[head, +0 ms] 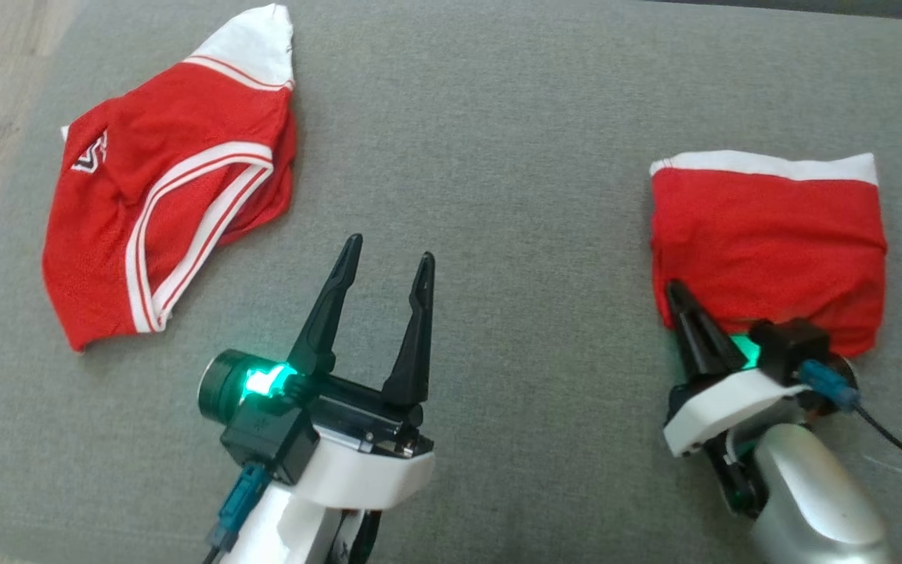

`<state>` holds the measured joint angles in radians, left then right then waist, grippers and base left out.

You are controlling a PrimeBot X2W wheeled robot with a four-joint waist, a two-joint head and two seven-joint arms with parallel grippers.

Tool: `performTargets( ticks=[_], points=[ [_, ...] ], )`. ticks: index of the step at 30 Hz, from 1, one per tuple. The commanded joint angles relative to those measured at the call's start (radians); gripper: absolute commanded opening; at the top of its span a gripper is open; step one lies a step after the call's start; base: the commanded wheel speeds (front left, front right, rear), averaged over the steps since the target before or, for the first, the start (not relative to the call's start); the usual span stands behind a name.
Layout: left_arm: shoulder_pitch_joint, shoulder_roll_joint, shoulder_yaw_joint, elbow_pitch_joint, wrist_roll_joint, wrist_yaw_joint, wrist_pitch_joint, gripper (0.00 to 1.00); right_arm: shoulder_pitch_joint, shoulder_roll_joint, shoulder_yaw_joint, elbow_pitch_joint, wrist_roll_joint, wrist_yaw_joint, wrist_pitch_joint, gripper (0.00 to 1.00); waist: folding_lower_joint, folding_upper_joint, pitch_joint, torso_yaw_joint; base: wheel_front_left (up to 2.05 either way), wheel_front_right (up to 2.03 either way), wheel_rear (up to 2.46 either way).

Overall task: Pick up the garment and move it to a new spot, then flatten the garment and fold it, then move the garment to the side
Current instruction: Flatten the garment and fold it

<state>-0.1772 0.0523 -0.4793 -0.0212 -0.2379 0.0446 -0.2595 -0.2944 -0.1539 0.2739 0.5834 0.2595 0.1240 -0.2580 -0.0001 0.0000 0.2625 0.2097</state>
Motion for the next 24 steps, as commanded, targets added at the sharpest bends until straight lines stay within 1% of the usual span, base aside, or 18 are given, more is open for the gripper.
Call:
performTargets(
  ticks=[1, 3, 5, 6, 7, 8, 11, 12, 16, 19, 22, 24],
  points=[
    [-0.009, -0.002, 0.036, -0.028, 0.000, 0.005, -0.002, 1.00, -0.026, 0.009, 0.038, -0.013, 0.013, 0.007, -0.004, 0.00, 0.0001, 0.0000, -0.004, -0.007, 0.00, 0.00, 0.00],
    [-0.008, -0.002, 0.041, -0.025, 0.004, 0.002, -0.002, 1.00, -0.044, 0.012, 0.060, -0.009, 0.028, 0.007, -0.004, 0.00, 0.0001, 0.0000, -0.010, -0.017, 0.00, 0.00, 0.00],
    [-0.005, -0.002, 0.052, -0.028, 0.013, 0.007, -0.002, 1.00, -0.047, 0.018, 0.066, -0.037, 0.047, 0.007, -0.004, 0.00, 0.0001, 0.0000, -0.022, -0.031, 0.00, 0.00, 0.00],
    [0.001, -0.002, 0.058, -0.027, 0.015, 0.010, -0.002, 1.00, -0.043, 0.017, 0.066, -0.060, 0.053, 0.007, -0.004, 0.14, 0.0001, 0.0000, -0.030, -0.038, 0.00, 0.00, 0.00],
    [0.007, -0.002, 0.066, -0.028, 0.017, 0.014, -0.002, 1.00, -0.034, 0.014, 0.063, -0.086, 0.055, 0.007, -0.004, 0.80, 0.0001, 0.0000, -0.040, -0.045, 0.00, 0.00, 0.00],
    [0.014, -0.002, 0.077, -0.029, 0.021, 0.020, -0.002, 1.00, -0.022, 0.010, 0.059, -0.118, 0.057, 0.007, -0.004, 1.00, 0.0001, 0.0000, -0.050, -0.053, 0.00, 0.00, 0.00],
    [0.050, -0.002, 0.118, -0.031, 0.040, 0.040, -0.002, 1.00, 0.036, 0.001, 0.029, -0.225, 0.064, 0.007, -0.004, 1.00, 0.0001, 0.0000, -0.090, -0.079, 0.00, 0.00, 0.00],
    [0.084, -0.002, 0.148, -0.023, 0.058, 0.047, -0.002, 1.00, 0.087, -0.008, 0.006, -0.299, 0.064, 0.007, -0.004, 1.00, 0.0001, 0.0000, -0.117, -0.094, 0.00, 0.00, 0.00],
    [0.159, -0.002, 0.207, -0.008, 0.078, 0.057, -0.002, 1.00, 0.201, -0.018, -0.051, -0.420, 0.057, 0.007, -0.004, 1.00, 0.0001, 0.0000, -0.177, -0.120, 0.00, 0.00, 0.00],
    [0.228, -0.002, 0.243, 0.006, 0.083, 0.061, -0.002, 1.00, 0.285, -0.013, -0.081, -0.471, 0.069, 0.007, -0.004, 1.00, 0.0001, 0.0000, -0.236, -0.141, 0.00, 0.00, 0.00],
    [0.294, -0.002, 0.262, 0.008, 0.082, 0.060, -0.002, 1.00, 0.350, -0.026, -0.096, -0.486, 0.032, 0.007, -0.004, 1.00, 0.0001, 0.0000, -0.273, -0.153, 0.00, 0.00, 0.00],
    [0.324, -0.002, 0.268, 0.013, 0.086, 0.054, -0.002, 1.00, 0.381, -0.017, -0.119, -0.490, 0.012, 0.007, -0.004, 1.00, 0.0001, 0.0000, -0.292, -0.160, 0.00, 0.00, 0.00]
  ],
)
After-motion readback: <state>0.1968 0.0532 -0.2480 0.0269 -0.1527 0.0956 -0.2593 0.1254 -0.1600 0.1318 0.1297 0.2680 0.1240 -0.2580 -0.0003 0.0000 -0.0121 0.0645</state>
